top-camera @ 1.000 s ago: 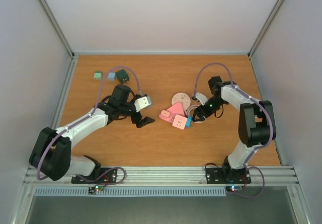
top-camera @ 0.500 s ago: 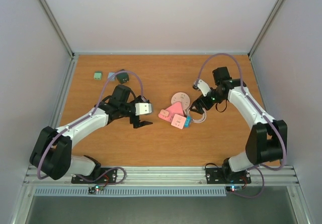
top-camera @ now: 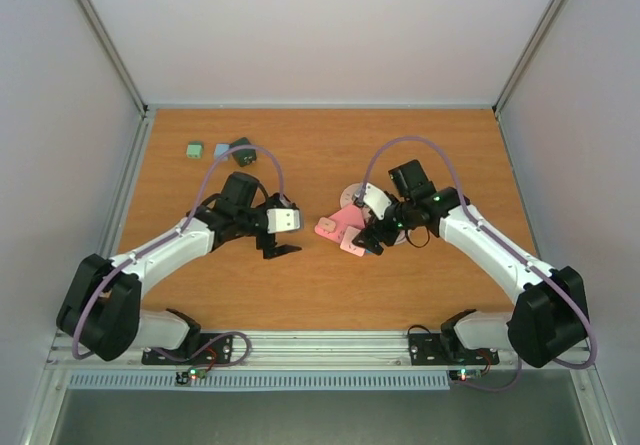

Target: Pull the plug off the socket

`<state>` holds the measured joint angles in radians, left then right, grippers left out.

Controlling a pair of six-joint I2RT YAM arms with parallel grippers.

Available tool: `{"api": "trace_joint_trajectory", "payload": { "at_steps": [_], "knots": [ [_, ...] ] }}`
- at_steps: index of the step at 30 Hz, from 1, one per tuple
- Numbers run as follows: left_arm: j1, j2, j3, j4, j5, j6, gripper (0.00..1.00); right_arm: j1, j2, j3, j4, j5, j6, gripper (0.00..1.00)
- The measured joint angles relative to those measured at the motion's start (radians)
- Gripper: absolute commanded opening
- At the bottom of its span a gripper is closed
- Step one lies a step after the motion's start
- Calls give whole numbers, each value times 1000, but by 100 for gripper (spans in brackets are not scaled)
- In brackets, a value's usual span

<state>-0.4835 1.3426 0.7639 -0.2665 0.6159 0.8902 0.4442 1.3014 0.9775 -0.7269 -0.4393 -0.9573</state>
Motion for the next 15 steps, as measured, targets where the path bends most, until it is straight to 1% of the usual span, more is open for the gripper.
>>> {"api": "trace_joint_trajectory", "payload": {
  "at_steps": [15],
  "knots": [
    [0,-16,-30,30,-18,-26,100,148,0,-129,118,146,-14,99]
  ]
}}
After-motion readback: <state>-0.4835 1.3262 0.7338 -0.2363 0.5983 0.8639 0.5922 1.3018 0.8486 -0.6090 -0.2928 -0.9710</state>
